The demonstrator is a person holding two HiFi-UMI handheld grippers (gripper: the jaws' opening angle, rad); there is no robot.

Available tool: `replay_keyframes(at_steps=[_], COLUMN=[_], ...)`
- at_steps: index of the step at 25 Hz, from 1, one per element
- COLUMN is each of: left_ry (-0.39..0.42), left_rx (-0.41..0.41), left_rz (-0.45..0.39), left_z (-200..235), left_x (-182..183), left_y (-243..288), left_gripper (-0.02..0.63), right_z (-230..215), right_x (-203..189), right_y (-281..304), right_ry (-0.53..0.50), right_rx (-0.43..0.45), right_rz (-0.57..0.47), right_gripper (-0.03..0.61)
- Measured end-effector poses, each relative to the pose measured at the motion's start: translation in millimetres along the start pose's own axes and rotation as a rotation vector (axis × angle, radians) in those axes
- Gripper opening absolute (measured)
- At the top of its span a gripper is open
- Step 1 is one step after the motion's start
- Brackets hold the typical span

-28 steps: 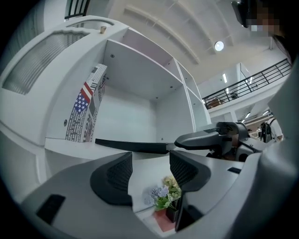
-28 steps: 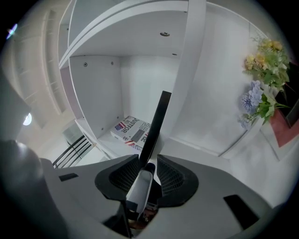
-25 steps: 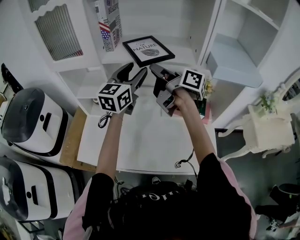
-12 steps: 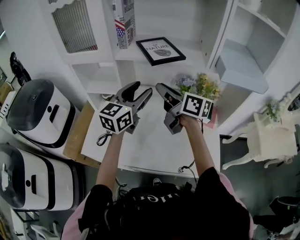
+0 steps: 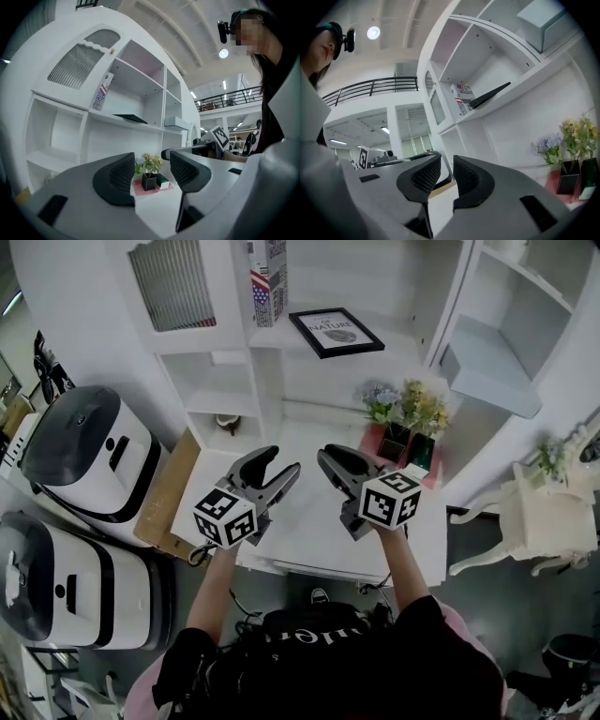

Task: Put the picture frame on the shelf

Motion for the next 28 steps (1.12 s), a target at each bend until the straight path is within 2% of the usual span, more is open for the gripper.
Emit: replay_keyframes(at_steps=[7, 11, 20, 26, 28], left_ry=[-0.052, -0.064, -0.088, -0.121, -0.129], left_rx=[0.012, 0.015, -0.025, -0.035, -0.032], left_rz=[0.004, 0.016, 0.052, 0.056, 0.049], left_z=[-25, -40, -69, -77, -78], left_x=[-35, -51, -84, -102, -104], left_y=[-64, -108, -181, -204, -209], left_gripper=[0.247, 0.246, 0.235, 0.215, 0.188], right_z=[43, 74, 126, 147, 152], right_x=[-39, -66, -122, -148, -152], right_y=[-25, -37, -69, -86, -91], right_ry=[-0.063, -0.075, -0.019, -0.002, -0.002], right_rx=[0.030, 0.016, -0.073, -0.102, -0.103], right_rz=[-0.008, 0.017, 0.014, 0.050, 0.060], right_gripper=[0.103, 0.101, 0.081, 0.075, 0.075])
Point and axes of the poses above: the fingertips, and each gripper's own axes: y forward along the fingers, z to its left, x out of its top, the point moved 1 cm from there along -y, backward along the fingers, and after that the axes turned 2 degrees about -z, right-handed, at the moved point
